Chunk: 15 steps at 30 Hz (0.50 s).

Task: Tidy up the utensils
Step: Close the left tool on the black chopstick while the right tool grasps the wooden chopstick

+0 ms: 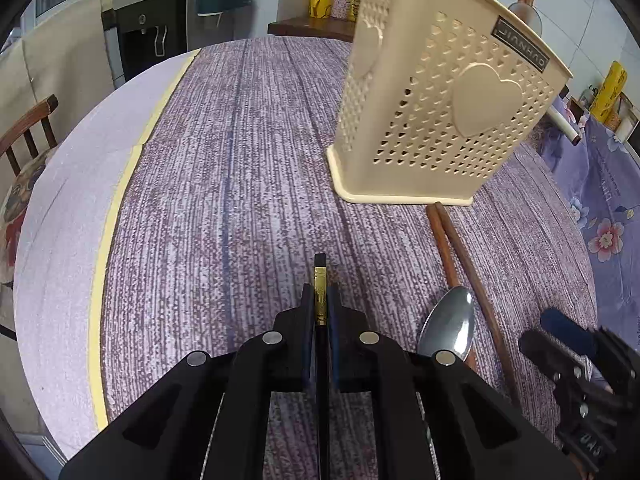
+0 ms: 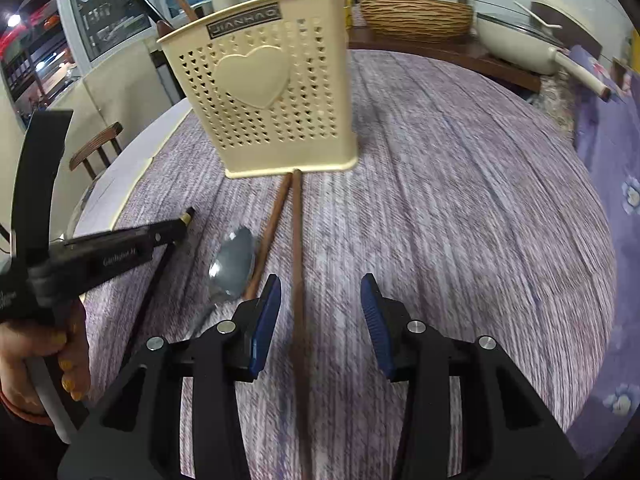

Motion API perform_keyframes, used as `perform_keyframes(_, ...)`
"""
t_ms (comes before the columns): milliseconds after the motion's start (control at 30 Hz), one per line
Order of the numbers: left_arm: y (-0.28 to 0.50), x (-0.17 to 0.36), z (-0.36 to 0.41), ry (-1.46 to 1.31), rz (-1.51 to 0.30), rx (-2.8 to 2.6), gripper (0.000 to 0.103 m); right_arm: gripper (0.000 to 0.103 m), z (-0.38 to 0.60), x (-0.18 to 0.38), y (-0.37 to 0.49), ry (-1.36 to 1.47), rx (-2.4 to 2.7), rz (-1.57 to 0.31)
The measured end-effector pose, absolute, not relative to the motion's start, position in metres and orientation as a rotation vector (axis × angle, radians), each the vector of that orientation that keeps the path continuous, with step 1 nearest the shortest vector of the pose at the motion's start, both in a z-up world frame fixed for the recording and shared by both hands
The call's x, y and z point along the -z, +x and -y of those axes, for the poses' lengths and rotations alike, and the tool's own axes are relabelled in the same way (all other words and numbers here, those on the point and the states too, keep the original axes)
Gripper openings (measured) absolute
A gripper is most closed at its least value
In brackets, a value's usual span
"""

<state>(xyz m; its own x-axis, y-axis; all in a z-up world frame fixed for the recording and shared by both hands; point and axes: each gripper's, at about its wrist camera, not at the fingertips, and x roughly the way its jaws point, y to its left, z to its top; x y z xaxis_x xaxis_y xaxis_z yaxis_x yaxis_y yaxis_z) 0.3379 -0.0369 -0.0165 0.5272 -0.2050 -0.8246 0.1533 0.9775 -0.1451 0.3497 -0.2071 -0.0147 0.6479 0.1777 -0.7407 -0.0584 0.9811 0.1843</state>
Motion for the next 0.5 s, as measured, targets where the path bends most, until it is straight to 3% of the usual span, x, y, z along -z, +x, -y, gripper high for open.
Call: perform_keyframes(500,0.343,0.018,0.034,-0.072,-0.987,0.226,0.008,0.032,0.181,0.028,0.419,0.024,-0.149,-0.917)
